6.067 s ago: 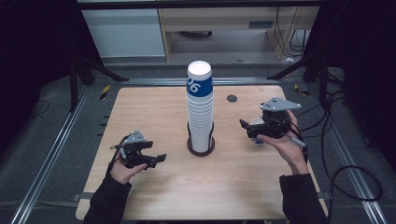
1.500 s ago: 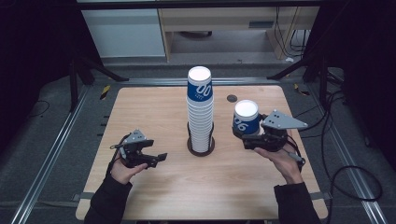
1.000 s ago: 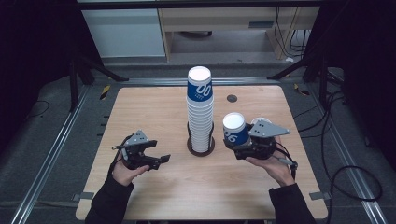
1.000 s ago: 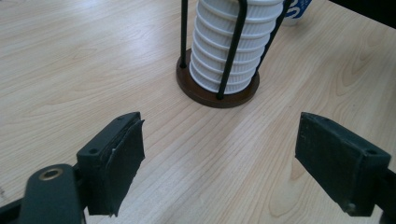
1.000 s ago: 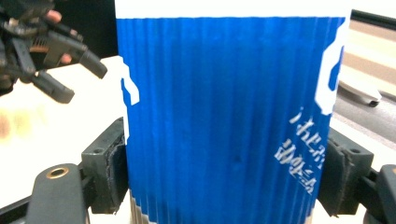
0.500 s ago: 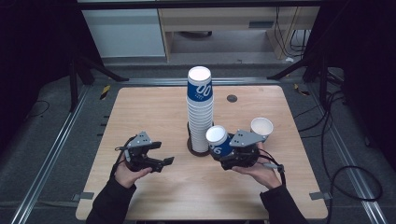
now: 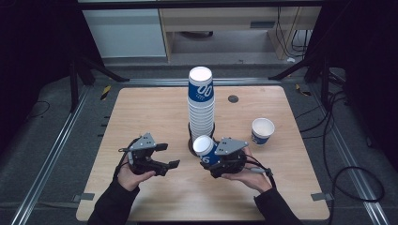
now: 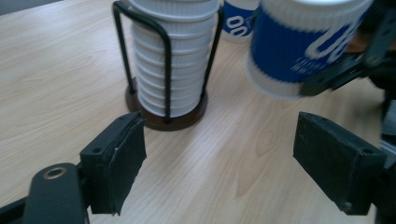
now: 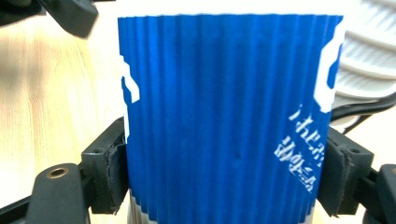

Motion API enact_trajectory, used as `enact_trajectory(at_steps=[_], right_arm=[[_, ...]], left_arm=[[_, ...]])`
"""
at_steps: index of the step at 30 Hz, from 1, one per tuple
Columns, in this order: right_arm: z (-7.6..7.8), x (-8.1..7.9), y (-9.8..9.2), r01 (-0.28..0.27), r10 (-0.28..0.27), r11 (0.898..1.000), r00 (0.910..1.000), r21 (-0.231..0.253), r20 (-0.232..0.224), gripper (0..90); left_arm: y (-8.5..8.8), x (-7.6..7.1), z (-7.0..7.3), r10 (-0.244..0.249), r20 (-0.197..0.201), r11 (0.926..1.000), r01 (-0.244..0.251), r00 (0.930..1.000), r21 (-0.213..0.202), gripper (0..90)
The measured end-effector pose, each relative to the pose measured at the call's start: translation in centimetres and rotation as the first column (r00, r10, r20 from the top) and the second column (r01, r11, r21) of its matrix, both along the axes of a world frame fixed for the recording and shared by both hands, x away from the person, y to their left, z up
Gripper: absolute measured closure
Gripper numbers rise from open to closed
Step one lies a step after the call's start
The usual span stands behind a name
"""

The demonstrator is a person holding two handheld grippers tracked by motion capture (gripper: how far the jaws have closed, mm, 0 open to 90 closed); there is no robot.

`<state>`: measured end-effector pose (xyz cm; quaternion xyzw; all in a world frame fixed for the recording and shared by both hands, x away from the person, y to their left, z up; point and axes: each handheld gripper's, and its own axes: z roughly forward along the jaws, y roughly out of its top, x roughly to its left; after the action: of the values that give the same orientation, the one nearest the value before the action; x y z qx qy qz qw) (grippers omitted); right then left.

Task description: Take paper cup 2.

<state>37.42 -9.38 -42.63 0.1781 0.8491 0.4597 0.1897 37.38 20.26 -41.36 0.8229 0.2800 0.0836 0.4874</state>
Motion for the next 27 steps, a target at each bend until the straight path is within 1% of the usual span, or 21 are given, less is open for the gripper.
enact_trajectory(at_steps=[6,10,13,17,22,24,27], right_arm=[[-0.7,-0.1,1.1,-0.017,0.017,0.999,0.9998,-0.029,-0.007,20.0],[-1.0,-0.1,1.7,-0.028,0.028,0.999,0.9996,-0.044,-0.002,20.0],[-1.1,-0.1,2.0,-0.034,0.034,0.998,0.9994,-0.046,-0.004,20.0],[-1.3,-0.1,2.3,-0.037,0.037,0.997,0.9993,-0.061,-0.001,20.0],[-1.6,-0.2,2.9,-0.048,0.048,0.996,0.9989,-0.071,0.000,20.0],[-1.7,-0.3,3.2,-0.053,0.054,0.995,0.9985,-0.084,0.005,20.1],[-1.8,-0.4,3.5,-0.062,0.063,0.994,0.9980,-0.086,0.003,20.1]], left_arm=[[-0.3,-0.3,0.3,-0.005,0.002,0.9999,0.005,1.0000,-0.016,16.9],[-0.7,-0.5,0.4,-0.022,0.002,0.9997,0.022,0.9998,-0.013,16.3],[-1.1,-0.5,0.5,-0.037,-0.002,0.9992,0.037,0.9993,-0.017,15.6],[-1.7,-0.7,0.6,-0.063,-0.002,0.9980,0.063,0.9980,-0.011,15.2],[-2.4,-0.8,0.7,-0.081,-0.008,0.9967,0.081,0.9967,-0.006,15.3],[-2.7,-0.8,0.6,-0.084,-0.013,0.9965,0.084,0.9964,-0.001,15.2],[-3.0,-0.7,0.5,-0.087,-0.021,0.9962,0.087,0.9960,-0.002,15.0]])
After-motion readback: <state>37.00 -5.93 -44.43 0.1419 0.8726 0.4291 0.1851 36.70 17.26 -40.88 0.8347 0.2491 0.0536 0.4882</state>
